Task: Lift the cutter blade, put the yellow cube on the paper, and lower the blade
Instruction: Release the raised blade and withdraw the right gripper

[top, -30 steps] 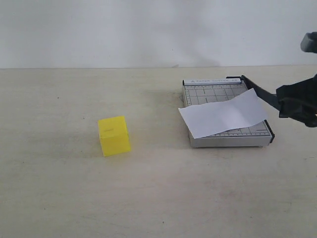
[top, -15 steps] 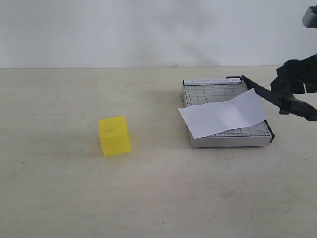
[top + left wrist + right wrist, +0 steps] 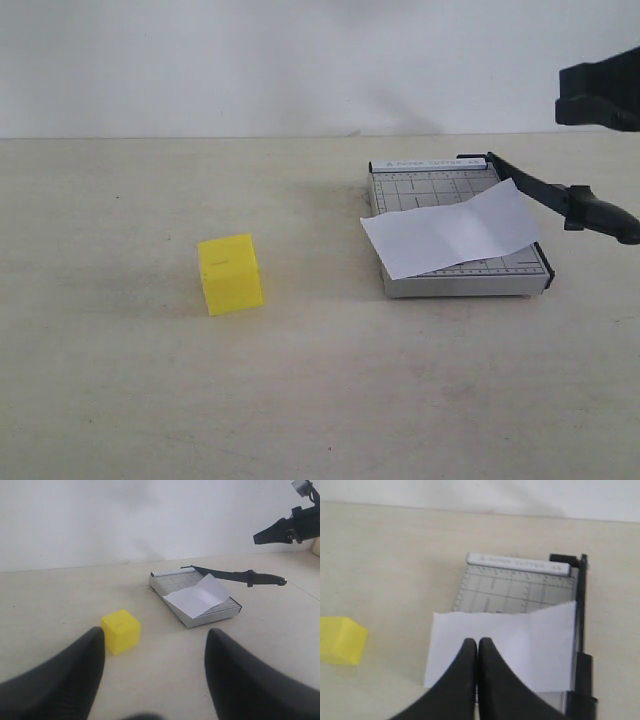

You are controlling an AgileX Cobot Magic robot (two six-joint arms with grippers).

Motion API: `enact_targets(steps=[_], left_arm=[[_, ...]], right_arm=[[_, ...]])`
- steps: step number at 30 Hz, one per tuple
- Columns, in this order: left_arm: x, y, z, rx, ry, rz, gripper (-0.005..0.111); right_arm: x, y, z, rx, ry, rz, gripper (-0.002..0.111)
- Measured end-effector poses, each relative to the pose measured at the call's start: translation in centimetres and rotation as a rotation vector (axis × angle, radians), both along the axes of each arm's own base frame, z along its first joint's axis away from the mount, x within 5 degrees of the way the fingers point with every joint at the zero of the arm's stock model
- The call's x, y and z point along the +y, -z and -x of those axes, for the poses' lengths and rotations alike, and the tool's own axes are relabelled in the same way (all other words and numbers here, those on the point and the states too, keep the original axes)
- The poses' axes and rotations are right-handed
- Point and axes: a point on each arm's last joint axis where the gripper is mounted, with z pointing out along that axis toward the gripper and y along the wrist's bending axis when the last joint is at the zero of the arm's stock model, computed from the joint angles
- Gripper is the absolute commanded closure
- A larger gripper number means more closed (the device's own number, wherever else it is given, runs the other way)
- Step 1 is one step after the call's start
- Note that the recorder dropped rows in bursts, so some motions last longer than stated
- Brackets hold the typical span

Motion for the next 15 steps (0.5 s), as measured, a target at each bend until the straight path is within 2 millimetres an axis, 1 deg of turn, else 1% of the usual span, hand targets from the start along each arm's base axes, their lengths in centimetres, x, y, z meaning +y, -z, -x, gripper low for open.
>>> enact_targets(steps=[2,5,9,12,15], left_arm=[[0.0,0.0,0.0,0.001,0.004,0.005,0.049],[-0.3,0.4,-0.5,0.0,0.025,0.052,0.049],[-0.9,2.0,-1.7,0.024,0.064,0.118,0.049],[-1.2,3.4,-2.6,0.045,0.087,0.142,0.049],[-1.4,4.2,-3.0,0.05,0.106,0.15,0.049]], right_arm=[[0.5,-0.7,0.4,-0.025,-0.047,-0.046,0.109],[1.2,-1.6,1.3,-0.066,-0.133,-0.062,0.109],[1.7,-3.8,2.9,-0.19,-0.213,-0.048,0.109],[2.0,-5.7,5.1,-0.319,-0.24,-0.037,0.109],[2.1,-6.2,7.7,-0.419,-0.231,-0.015,0.109]])
